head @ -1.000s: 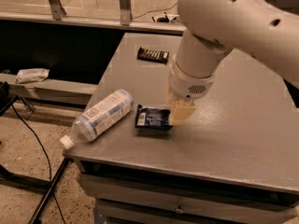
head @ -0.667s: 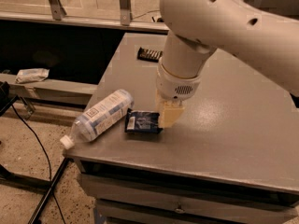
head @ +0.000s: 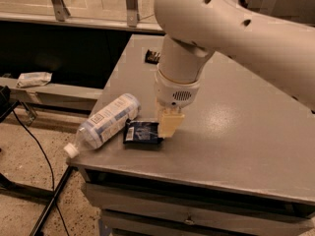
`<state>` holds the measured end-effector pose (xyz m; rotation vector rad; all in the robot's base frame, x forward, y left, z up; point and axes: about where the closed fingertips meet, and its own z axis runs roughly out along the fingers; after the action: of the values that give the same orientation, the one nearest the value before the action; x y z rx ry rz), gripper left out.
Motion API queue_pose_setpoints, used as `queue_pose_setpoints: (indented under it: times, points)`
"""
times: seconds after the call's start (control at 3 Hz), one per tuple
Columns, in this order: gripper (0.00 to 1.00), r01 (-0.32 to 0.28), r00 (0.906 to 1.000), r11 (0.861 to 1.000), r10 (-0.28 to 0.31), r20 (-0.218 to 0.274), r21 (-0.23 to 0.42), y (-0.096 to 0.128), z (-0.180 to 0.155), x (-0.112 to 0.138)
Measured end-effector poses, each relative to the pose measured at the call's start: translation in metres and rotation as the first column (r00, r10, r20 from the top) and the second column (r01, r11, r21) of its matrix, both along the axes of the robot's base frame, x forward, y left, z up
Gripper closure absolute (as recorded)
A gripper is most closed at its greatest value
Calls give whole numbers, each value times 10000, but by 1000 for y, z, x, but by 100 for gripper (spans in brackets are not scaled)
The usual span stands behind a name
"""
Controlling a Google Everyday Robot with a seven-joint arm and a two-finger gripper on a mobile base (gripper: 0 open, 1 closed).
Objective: Move rxbar blueberry near blue plastic bottle
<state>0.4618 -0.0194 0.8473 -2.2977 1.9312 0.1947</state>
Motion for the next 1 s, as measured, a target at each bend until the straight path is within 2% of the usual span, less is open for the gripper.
queue_pose_setpoints:
  times: [0.67,1.0]
  points:
    - [5,375,9971,9991,-362,-670,180,8,-9,-2]
    - [0,980,9925,9946,-952,-762,339,-11,-6,7]
